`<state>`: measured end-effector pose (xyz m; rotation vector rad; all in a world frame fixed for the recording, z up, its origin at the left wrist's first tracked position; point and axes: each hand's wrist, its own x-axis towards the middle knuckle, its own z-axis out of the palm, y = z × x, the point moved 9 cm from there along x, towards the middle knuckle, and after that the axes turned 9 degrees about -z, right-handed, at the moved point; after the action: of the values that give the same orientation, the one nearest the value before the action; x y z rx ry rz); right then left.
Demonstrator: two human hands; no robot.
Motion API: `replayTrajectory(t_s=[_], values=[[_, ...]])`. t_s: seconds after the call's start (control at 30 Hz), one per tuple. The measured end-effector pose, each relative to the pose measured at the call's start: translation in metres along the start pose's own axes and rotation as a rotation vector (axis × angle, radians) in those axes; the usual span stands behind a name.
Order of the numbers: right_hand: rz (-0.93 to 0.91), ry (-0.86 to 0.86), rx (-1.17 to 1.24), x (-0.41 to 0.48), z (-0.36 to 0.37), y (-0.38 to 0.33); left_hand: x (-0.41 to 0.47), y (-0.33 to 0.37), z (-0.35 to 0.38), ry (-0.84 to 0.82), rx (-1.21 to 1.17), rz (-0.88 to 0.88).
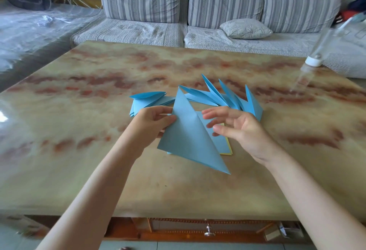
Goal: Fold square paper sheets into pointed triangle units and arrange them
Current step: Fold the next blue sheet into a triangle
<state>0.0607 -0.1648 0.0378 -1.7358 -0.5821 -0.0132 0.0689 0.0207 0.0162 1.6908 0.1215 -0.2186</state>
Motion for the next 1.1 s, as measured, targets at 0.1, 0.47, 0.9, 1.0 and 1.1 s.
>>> replayTrajectory(t_s=[0.1,0.47,0.9,1.0,1.1], values=[[-0.04,-0.112,-0.041,-0.002,0.009,-0.002,0.002,-0.001,-0.001,-0.031,0.002,-0.014],[-0.061,-0.057,0.11,0.0,0.018,-0.006,-0.001,-0.004,0.008,-0.107,-0.052,-0.061],[0.021,0.184,0.134,0.002,0.002,0.005,-0.009,0.0,0.025,-0.195,-0.033,-0.058],[0.005,0.188,0.115,0.002,0.0,0.005,-0.009,0.001,0.025,-0.174,-0.049,-0.064],[0.001,0.19,0.126,0.002,0.001,0.005,-0.011,0.008,0.024,-0.15,-0.088,-0.006]])
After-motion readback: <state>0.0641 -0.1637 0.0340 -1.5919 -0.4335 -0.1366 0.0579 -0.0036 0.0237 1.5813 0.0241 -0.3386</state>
